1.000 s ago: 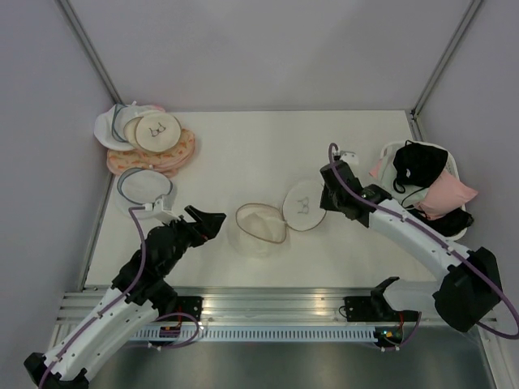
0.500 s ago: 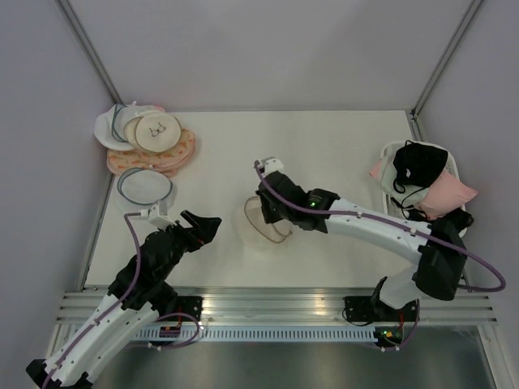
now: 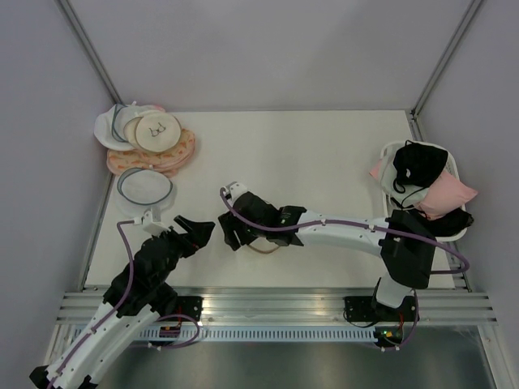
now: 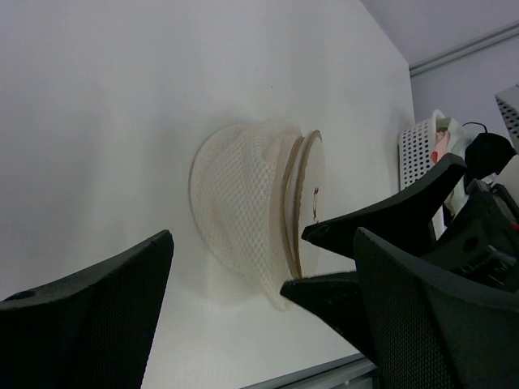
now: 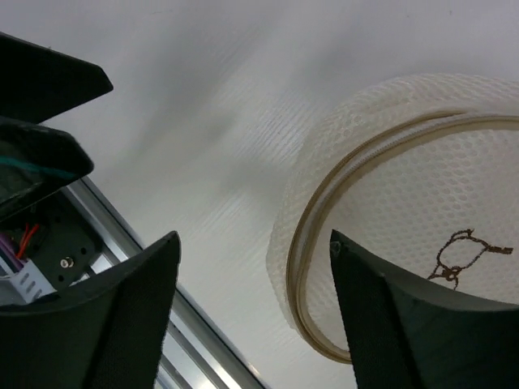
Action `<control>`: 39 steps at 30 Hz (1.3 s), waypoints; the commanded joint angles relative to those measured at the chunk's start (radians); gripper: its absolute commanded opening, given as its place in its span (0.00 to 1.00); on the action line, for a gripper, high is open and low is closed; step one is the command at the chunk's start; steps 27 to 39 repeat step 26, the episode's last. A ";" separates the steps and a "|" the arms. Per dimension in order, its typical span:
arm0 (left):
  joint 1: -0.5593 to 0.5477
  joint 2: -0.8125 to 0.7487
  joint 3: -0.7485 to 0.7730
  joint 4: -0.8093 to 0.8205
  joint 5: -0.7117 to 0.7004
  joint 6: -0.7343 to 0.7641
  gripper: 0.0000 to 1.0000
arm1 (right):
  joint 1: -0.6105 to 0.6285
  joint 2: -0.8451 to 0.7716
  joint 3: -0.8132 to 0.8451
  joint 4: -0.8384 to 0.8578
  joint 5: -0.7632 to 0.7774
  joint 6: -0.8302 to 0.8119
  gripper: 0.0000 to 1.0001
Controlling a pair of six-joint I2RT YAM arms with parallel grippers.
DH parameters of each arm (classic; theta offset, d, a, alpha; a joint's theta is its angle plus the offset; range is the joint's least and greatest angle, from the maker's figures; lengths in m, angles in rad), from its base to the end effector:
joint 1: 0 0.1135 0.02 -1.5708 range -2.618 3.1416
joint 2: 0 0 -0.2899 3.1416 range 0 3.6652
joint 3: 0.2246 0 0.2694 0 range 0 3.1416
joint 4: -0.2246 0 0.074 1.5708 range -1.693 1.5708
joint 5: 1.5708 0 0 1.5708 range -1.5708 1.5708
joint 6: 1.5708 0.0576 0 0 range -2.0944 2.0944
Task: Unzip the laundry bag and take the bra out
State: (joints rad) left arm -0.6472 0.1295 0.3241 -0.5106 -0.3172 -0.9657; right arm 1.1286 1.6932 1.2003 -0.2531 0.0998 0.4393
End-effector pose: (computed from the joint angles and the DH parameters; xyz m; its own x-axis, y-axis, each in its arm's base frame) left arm 0.0914 -0.0465 0.2206 -0.4177 -0.6638 -0.6204 -0.0126 0.6870 -0.7266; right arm 0.1813 0.3695 0.2407 -0.6320 -0.3459 -0.6934 -0.6621 0.7061 0.2511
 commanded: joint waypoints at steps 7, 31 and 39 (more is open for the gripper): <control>0.003 -0.010 0.027 -0.022 -0.016 -0.019 0.95 | 0.005 -0.295 -0.010 -0.041 0.132 -0.039 0.98; 0.003 0.117 0.065 0.107 0.128 0.200 1.00 | 0.003 -0.629 -0.031 -0.247 0.357 -0.014 0.98; 0.003 0.117 0.065 0.107 0.128 0.200 1.00 | 0.003 -0.629 -0.031 -0.247 0.357 -0.014 0.98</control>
